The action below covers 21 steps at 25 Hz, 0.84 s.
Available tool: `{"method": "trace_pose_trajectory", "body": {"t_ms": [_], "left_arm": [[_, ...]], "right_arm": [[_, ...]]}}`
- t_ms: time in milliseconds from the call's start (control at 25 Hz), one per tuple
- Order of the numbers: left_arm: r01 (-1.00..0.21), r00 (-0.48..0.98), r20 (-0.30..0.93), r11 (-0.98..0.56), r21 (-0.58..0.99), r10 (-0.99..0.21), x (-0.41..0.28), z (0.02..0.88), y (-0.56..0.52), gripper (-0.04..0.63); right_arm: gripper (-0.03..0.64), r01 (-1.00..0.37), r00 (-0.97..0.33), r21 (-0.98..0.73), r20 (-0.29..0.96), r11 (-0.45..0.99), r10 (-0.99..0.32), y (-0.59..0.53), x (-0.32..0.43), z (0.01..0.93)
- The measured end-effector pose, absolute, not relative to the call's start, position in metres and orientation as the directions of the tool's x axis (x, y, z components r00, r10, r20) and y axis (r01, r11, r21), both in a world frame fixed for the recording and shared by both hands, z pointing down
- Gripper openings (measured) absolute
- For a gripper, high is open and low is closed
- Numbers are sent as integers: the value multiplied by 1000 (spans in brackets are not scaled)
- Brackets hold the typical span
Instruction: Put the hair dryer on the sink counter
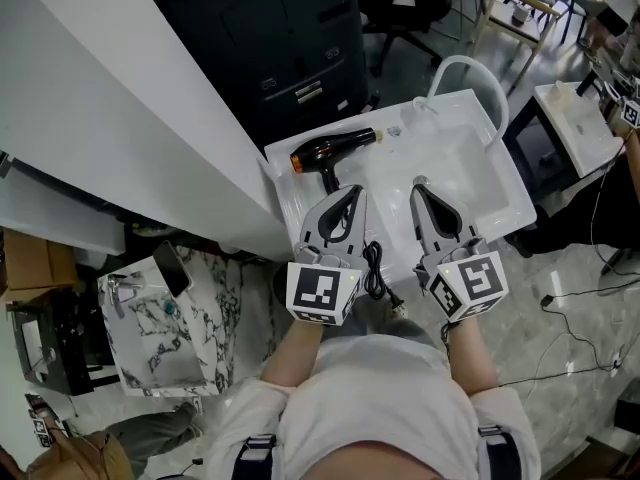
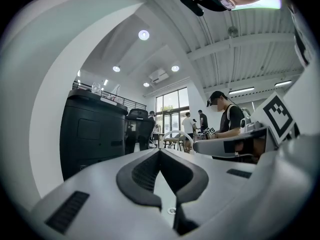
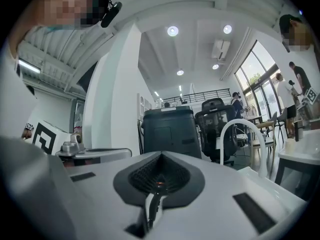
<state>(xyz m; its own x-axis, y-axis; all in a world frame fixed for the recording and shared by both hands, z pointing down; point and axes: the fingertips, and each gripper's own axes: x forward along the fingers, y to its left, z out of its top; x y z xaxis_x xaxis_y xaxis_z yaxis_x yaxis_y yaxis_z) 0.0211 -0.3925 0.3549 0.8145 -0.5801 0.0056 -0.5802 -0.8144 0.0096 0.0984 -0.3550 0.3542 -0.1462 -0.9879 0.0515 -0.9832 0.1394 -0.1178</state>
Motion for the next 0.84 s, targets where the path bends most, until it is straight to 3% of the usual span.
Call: {"method": "trace_pose_trajectory", "body": {"t_ms": [840], "left_arm": [[-563,827,-7,-827,-2,-563,22,347,-387,12]], "right_arm": [[9,-986,-133,-107,17,130,-991,-351,95,343]]}}
